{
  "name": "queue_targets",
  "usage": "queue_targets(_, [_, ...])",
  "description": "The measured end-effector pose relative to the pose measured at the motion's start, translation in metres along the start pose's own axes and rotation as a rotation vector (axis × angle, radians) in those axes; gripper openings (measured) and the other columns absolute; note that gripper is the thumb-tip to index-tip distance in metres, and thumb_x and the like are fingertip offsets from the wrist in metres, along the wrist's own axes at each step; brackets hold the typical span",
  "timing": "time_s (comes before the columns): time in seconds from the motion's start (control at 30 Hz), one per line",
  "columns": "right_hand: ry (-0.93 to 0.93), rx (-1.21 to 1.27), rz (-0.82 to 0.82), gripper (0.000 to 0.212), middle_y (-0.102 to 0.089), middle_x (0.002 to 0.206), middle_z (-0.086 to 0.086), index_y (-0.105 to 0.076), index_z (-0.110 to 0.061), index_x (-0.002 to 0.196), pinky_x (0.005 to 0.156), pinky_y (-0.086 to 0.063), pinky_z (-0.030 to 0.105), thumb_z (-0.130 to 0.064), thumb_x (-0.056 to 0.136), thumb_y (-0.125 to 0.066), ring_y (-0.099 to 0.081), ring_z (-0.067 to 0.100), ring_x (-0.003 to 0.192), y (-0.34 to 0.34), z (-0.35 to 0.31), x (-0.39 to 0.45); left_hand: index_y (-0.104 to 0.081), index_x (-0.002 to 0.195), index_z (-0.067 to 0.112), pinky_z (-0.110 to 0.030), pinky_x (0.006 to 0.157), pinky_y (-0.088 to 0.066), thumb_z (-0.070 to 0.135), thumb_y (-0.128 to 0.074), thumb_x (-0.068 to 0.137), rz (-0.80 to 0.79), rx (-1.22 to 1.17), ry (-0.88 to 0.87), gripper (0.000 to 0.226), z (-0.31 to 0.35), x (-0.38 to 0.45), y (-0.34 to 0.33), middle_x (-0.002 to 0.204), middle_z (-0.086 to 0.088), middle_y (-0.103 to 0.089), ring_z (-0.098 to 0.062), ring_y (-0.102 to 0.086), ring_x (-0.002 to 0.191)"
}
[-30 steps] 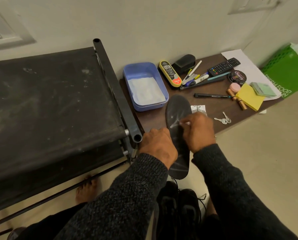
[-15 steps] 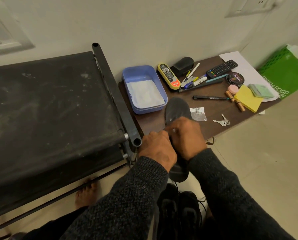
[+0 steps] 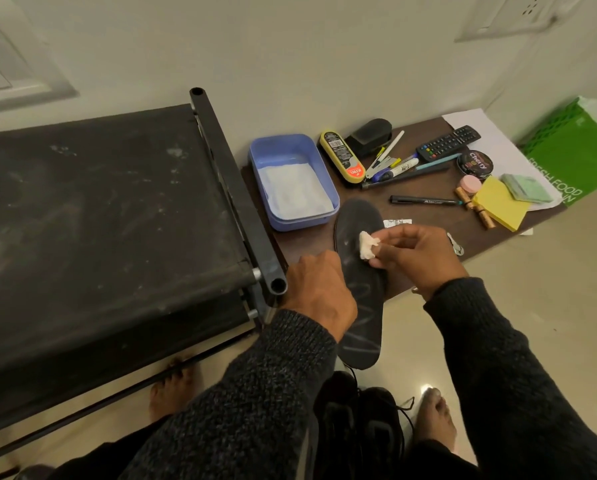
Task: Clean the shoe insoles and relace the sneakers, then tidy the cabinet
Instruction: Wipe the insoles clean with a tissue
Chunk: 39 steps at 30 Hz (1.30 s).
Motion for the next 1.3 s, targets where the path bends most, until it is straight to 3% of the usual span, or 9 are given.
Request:
queue_targets(0.13, [0.001,0.21,-0.179,0.025,-0.075,0.099,0.019,-0.069,0.005,0.107,0.076,-0.063,0.032,0.0,0.083,-0.072,-0.074,0.025,0.085,-0.01,-0.006,-0.008,-0.059,0.119,0.033,-0.039,0.083,-0.06,0.036,-0.072,0.088,0.183,-0.359,-0.106,0.034,0.016,0.008,0.007,0.097,0.005,-0.071,-0.017,-0.068,0.093])
queue_targets(0.27, [0.011,0.191,-0.237,0.026,-0.075,0.103,0.017,-0.069,0.003,0.111,0.084,-0.061,0.034,-0.005,0.086,-0.069,-0.073,0.027,0.097,-0.007,-0.004,-0.009,-0.065,0.124,0.034,-0.036,0.079,-0.062,0.028,-0.073,0.09,0.22,-0.537,-0.128,0.035,0.019,0.013,0.005,0.103,0.008,-0.074,-0.011,-0.07,0.092])
queue_targets(0.4, [-0.001,0.162,-0.294,0.036,-0.076,0.103,0.015,-0.072,0.001,0.108,0.09,-0.058,0.037,-0.02,0.079,-0.076,-0.073,0.026,0.099,-0.012,0.0,-0.015,-0.068,0.123,0.035,-0.032,0.085,-0.06,0.02,-0.067,0.094,0.184,-0.47,-0.177,0.032,0.024,0.013,0.001,0.106,0.008,-0.073,-0.01,-0.068,0.095])
queue_targets(0.67, [0.27,-0.485,0.126,0.022,-0.068,0.1,-0.002,-0.069,-0.029,0.105,0.084,-0.057,0.037,-0.018,0.087,-0.076,-0.065,0.013,0.092,0.007,-0.012,0.002,-0.061,0.113,0.019,-0.037,0.084,-0.051,0.026,-0.07,0.091,0.069,0.081,-0.103,0.026,0.019,-0.005,-0.006,0.118,-0.005,-0.054,-0.027,-0.057,0.108])
queue_targets(0.77, [0.389,-0.632,0.161,0.021,-0.072,0.108,0.003,-0.075,-0.021,0.109,0.082,-0.05,0.026,-0.02,0.089,-0.074,-0.061,0.011,0.091,-0.003,-0.016,0.002,-0.06,0.115,0.019,-0.039,0.086,-0.051,0.02,-0.07,0.09,0.023,0.134,-0.097,0.027,0.016,-0.007,-0.01,0.12,-0.005,-0.049,-0.027,-0.056,0.107])
queue_targets(0.87, [0.449,-0.797,0.125,0.029,-0.071,0.114,0.008,-0.075,-0.018,0.115,0.09,-0.054,0.033,-0.028,0.087,-0.075,-0.065,0.02,0.099,-0.014,-0.012,0.008,-0.056,0.125,0.024,-0.04,0.088,-0.051,0.022,-0.073,0.088,0.003,0.142,-0.102,0.04,0.013,-0.005,-0.012,0.124,-0.004,-0.049,-0.027,-0.057,0.108])
queue_targets(1.07, [0.428,-0.734,0.242,0.021,-0.073,0.11,0.01,-0.076,-0.014,0.11,0.09,-0.056,0.037,-0.02,0.091,-0.071,-0.067,0.022,0.096,-0.008,-0.015,0.008,-0.057,0.128,0.027,-0.037,0.078,-0.044,0.022,-0.067,0.09,-0.036,0.198,-0.075,0.04,0.012,-0.008,-0.01,0.121,-0.006,-0.056,-0.029,-0.058,0.11])
queue_targets(1.2, [0.529,-0.7,0.094,0.012,-0.067,0.099,0.003,-0.077,-0.011,0.101,0.08,-0.045,0.021,-0.013,0.091,-0.07,-0.059,0.013,0.086,-0.042,-0.016,-0.012,-0.051,0.129,0.023,-0.036,0.076,-0.036,0.018,-0.058,0.093,-0.047,0.257,-0.074,0.037,0.014,-0.014,-0.01,0.123,-0.008,-0.057,-0.03,-0.057,0.113])
queue_targets(1.3, [0.539,-0.75,0.119,0.015,-0.063,0.101,0.004,-0.076,-0.011,0.104,0.08,-0.039,0.021,-0.016,0.093,-0.068,-0.054,0.013,0.089,-0.035,-0.017,-0.008,-0.05,0.132,0.022,-0.037,0.078,-0.039,0.019,-0.058,0.094,-0.047,0.284,-0.077,0.039,0.014,-0.014,-0.008,0.126,-0.009,-0.057,-0.03,-0.057,0.115])
Point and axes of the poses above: each hand's wrist, its own x-axis towards the middle knuckle, its own y-axis out of the back of the hand, z = x × y, the point moved 10 cm from there along x, towards the middle knuckle
